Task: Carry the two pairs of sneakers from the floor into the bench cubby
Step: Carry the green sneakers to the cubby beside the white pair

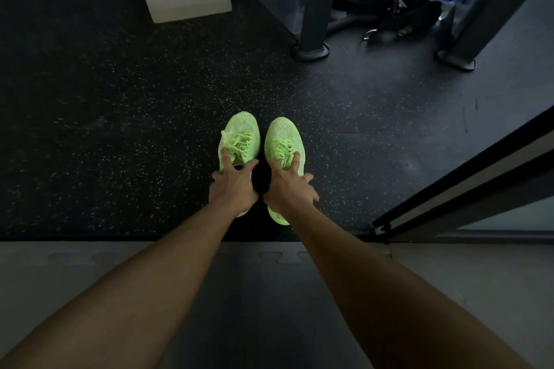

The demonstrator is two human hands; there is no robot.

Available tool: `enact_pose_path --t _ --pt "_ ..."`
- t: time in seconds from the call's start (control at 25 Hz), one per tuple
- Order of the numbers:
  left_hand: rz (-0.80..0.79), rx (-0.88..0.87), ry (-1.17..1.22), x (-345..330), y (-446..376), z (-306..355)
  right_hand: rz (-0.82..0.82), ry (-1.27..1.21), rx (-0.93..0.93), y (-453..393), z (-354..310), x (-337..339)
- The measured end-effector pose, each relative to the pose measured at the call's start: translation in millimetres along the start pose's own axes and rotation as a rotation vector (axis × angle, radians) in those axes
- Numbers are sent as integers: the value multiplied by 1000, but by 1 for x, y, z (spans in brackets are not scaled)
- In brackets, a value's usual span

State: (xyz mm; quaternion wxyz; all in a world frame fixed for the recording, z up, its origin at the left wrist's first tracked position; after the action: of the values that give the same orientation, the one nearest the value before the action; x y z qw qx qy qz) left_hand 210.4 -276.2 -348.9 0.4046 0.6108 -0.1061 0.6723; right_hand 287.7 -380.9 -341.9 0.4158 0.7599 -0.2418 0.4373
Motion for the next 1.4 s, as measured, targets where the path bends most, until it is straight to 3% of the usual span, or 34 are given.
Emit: enact_pose_path --t 0.36,0.72,1.0,1.4 --pt "-51 123 63 1 -12 3 72 -88 -49 -4 -1 -7" --pt "140 125 55 8 6 7 210 -139 -19 14 2 7" --pt "537 16 67 76 20 18 485 -162 114 27 -28 70" --pt "510 33 117 73 51 9 479 -125 111 48 -33 56"
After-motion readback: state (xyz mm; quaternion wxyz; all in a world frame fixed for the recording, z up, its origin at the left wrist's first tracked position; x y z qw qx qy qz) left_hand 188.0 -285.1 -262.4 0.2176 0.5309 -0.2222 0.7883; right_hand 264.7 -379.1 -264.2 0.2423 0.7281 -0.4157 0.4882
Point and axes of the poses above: each hand's wrist, its own y-axis away from the middle knuckle, its own x-axis out of the back of the hand, z = x × y, the point moved 5 cm from there along -y, towards the middle knuckle, and after that the axes turned 2 degrees about z, right-handed, at the moved point
